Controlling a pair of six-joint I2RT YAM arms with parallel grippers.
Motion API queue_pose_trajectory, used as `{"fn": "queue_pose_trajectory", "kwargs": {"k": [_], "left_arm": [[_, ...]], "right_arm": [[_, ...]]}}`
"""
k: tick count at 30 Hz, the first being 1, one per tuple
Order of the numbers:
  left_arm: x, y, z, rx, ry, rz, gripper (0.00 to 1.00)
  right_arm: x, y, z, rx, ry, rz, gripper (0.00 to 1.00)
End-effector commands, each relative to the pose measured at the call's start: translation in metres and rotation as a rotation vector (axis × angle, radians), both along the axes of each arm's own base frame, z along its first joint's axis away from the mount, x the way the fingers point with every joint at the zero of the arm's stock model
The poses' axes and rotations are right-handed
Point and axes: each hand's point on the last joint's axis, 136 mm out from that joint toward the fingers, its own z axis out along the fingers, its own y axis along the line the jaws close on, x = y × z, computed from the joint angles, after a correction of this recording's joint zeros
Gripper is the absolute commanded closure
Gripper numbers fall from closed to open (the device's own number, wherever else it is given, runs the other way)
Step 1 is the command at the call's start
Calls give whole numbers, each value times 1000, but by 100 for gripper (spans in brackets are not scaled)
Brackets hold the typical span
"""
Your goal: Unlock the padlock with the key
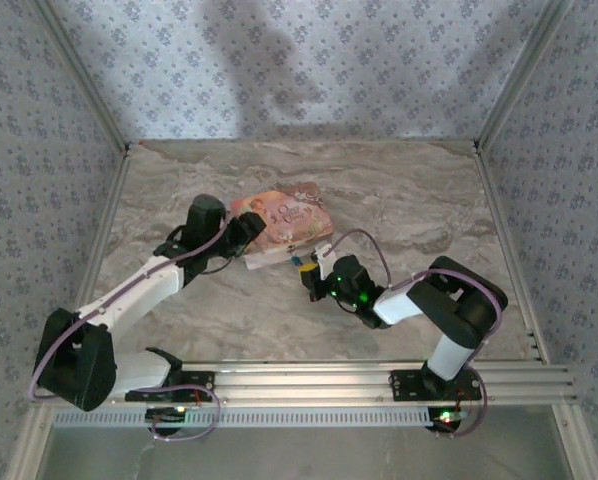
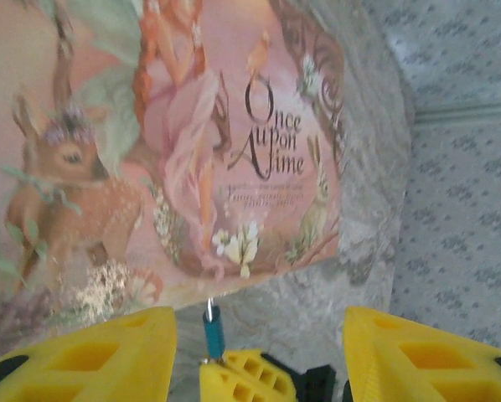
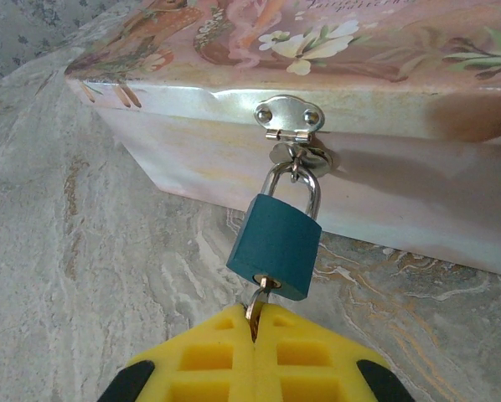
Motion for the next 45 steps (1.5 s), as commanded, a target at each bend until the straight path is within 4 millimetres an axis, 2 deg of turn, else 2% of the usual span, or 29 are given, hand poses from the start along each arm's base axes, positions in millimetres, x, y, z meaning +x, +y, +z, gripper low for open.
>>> {"fn": "queue_pose_trajectory", "kwargs": {"k": [1, 9, 17, 20, 26, 34, 40, 45], "left_arm": [[-19, -8, -12, 23, 23, -40, 45], [-51, -45, -40, 22, 70, -98, 46], [-48, -80, -60, 15, 100, -123, 49], [-46, -85, -69, 22, 116, -110, 50], [-40, -87, -75, 8, 112, -62, 53], [-37, -80, -67, 5, 84, -22, 52], [-37, -66, -53, 52, 52, -20, 48], [-35, -52, -34, 71, 15, -12, 46]], "right_arm": [[1, -2, -3, -19, -2, -13, 100], [-1, 0, -5, -29, -6, -9, 100], [-1, 3, -4, -32, -12, -7, 100], [-1, 2, -3, -31, -16, -10, 100], [-1, 3, -3, -30, -15, -7, 100], [0, 3, -3, -16, -8, -13, 100], [3, 1, 2, 102, 75, -23, 100], [3, 0, -4, 199, 219, -39, 100]]}}
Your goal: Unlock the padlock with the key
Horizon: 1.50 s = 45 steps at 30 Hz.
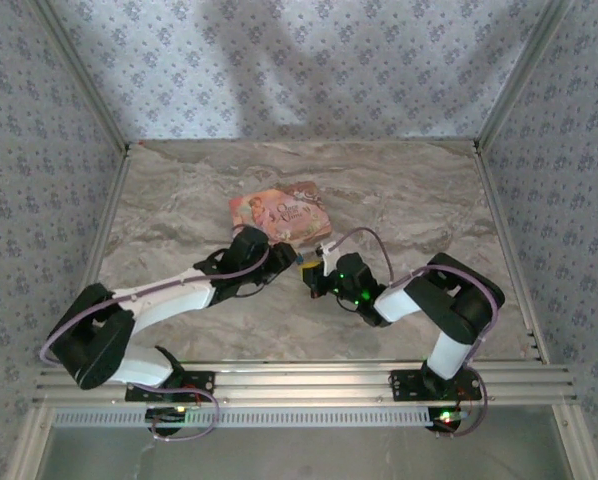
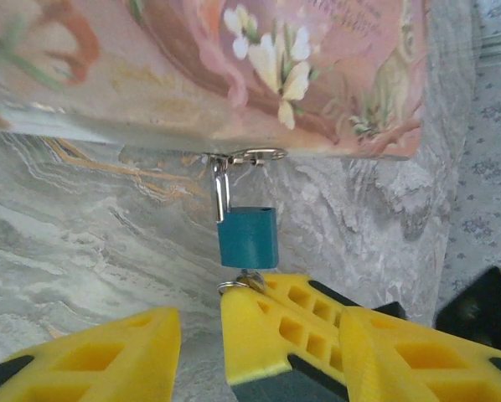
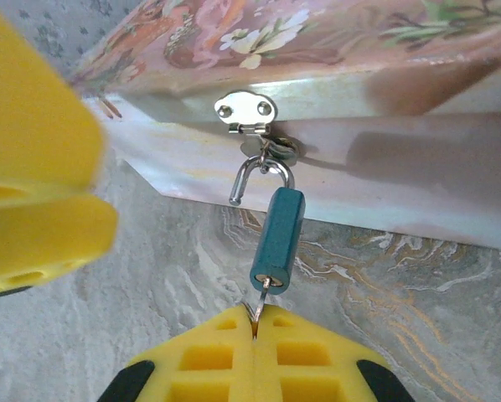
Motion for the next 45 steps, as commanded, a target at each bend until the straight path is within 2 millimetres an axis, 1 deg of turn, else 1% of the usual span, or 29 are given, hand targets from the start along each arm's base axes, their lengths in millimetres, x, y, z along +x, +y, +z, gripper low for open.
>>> {"fn": "queue_pose_trajectory", "kwargs": {"k": [1, 6, 8, 10, 11, 15, 19, 22, 24, 27, 30, 34, 37, 38, 42, 45], "left_arm": [[8, 12, 25, 28, -56, 23, 46], [9, 29, 38, 52, -84, 44, 44], [10, 35, 42, 53, -91, 51, 43], [11, 40, 46, 61, -100, 52, 43], [12, 42, 48, 67, -102, 48, 43], [18, 52, 58, 90, -114, 45, 41], [28, 64, 71, 105, -133, 45, 39], [38, 73, 81, 109, -149, 52, 39], [45, 79, 89, 118, -164, 47, 39], [58, 83, 99, 133, -183, 20, 38], [73, 84, 101, 148, -187, -13, 38], [92, 76, 98, 144, -182, -84, 39], [104, 67, 89, 165, -168, -144, 39], [107, 63, 83, 166, -156, -165, 39], [114, 53, 62, 188, -108, -217, 40], [113, 48, 49, 233, -87, -239, 41]], "right_arm": [[-3, 3, -5, 103, 134, -4, 100], [-5, 3, -22, 185, 275, -22, 100], [-4, 1, -28, 210, 308, -37, 95], [-3, -3, -32, 210, 319, -51, 92], [-2, -5, -34, 202, 322, -61, 89], [-1, -13, -34, 171, 308, -83, 80], [1, -23, -31, 129, 286, -111, 69], [3, -32, -26, 125, 274, -128, 65], [6, -36, -19, 127, 258, -116, 62], [11, -35, -4, 156, 255, -60, 53], [15, -29, 9, 167, 230, 17, 44], [23, -24, 18, 177, 224, 45, 31], [33, -21, 24, 176, 218, 50, 24], [37, -21, 24, 173, 220, 51, 22], [51, -21, 30, 168, 213, 37, 18], [56, -21, 29, 166, 223, 31, 17]]}}
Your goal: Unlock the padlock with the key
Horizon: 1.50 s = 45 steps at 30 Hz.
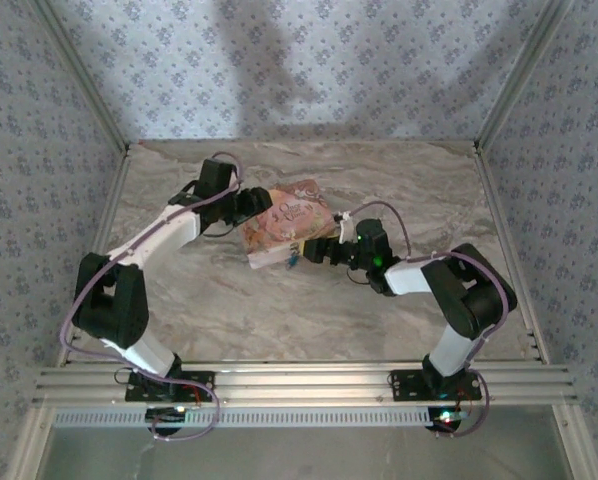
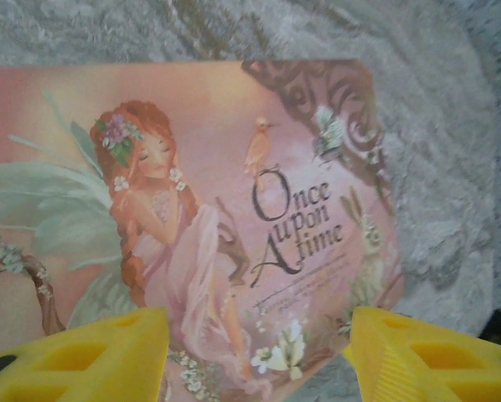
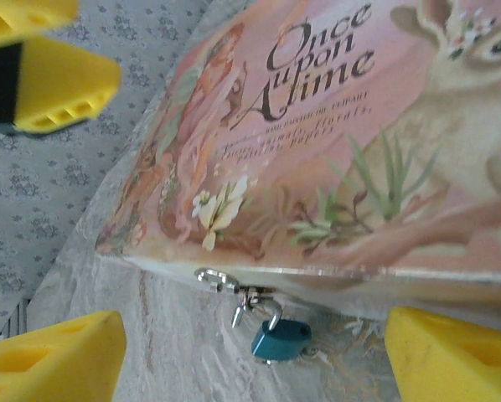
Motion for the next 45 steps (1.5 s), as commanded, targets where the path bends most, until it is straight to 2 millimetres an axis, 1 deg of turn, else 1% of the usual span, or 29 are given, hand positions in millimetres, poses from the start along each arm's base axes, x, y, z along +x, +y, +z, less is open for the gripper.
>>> {"fn": "queue_pose_trajectory", "kwargs": {"k": [1, 6, 13, 15, 17, 22, 30, 37, 41, 45], "left_arm": [[-6, -11, -2, 38, 1, -75, 41], [-9, -14, -20, 77, 40, -91, 41], [-22, -17, -43, 128, 98, -122, 41], [-27, -18, -47, 139, 107, -125, 41], [-32, -20, -50, 143, 116, -132, 41], [-45, -27, -58, 158, 132, -149, 41], [-59, -25, -55, 172, 119, -138, 41], [-62, -22, -52, 174, 113, -125, 41], [-60, -23, -45, 163, 96, -120, 40], [-55, -24, -32, 156, 64, -119, 39]], "right_arm": [[3, 2, -10, -23, 32, 20, 17], [4, 3, -12, -20, 46, 21, 16], [8, 2, -12, -34, 40, 28, 15], [11, 3, -11, -38, 35, 28, 16], [13, 2, -11, -43, 26, 25, 19], [17, 4, -5, -52, 1, 38, 20], [22, 4, -1, -55, -23, 57, 19], [22, 3, -3, -56, -24, 60, 18], [21, -2, -3, -59, -28, 49, 18], [18, -11, 6, -71, -56, 31, 18]]}}
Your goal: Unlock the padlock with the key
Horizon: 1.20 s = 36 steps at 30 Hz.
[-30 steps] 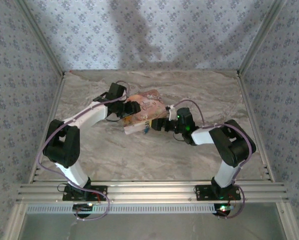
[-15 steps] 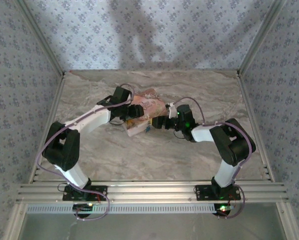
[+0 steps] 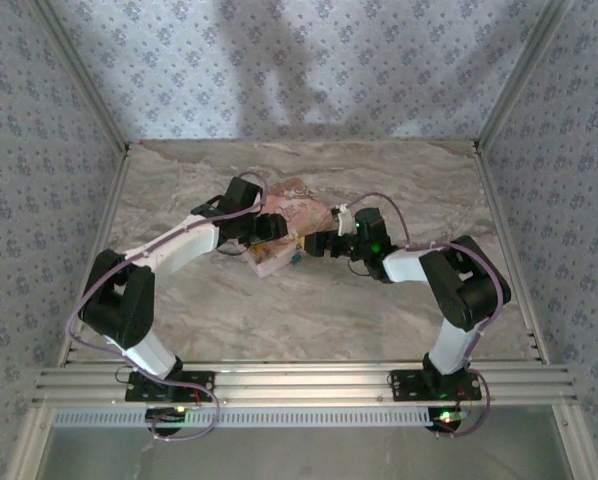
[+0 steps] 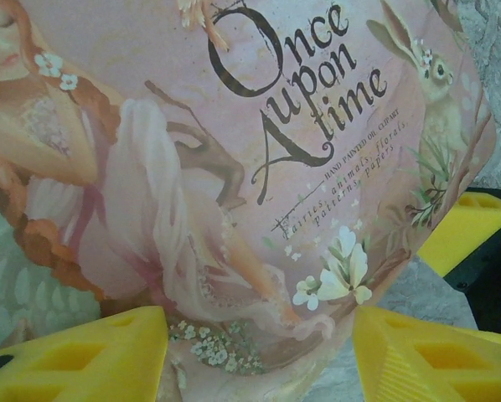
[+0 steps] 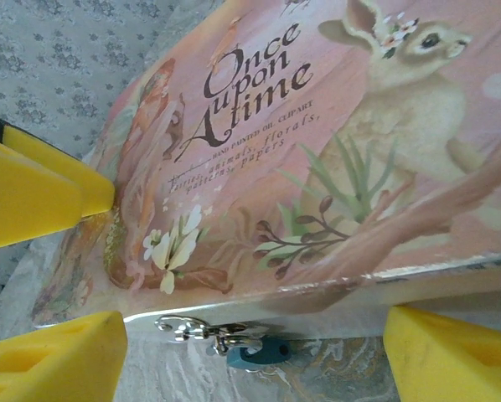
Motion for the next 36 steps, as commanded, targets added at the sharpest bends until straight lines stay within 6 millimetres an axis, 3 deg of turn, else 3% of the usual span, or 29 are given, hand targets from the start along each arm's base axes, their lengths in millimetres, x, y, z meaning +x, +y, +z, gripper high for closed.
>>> {"fn": "queue_pose_trajectory", "kwargs": {"k": [1, 5, 10, 15, 23, 36], "left_arm": [[-5, 4, 13, 10, 0, 7, 38], [4, 5, 33, 0, -40, 7, 38], [15, 13, 74, -4, -155, 7, 37], [7, 14, 101, -32, -221, -25, 37], [-10, -11, 92, -113, -192, -119, 40], [2, -38, 57, -100, -104, -181, 41]], "right_arm": [[-1, -9, 15, -14, -60, -9, 18], [-5, -22, 19, -50, -66, -41, 17], [-14, -38, 23, -50, -64, -74, 17], [-24, -42, 30, -48, -76, -65, 18], [-37, -32, 26, 15, -57, -13, 20], [-41, 7, 11, 93, -25, 87, 23]]}}
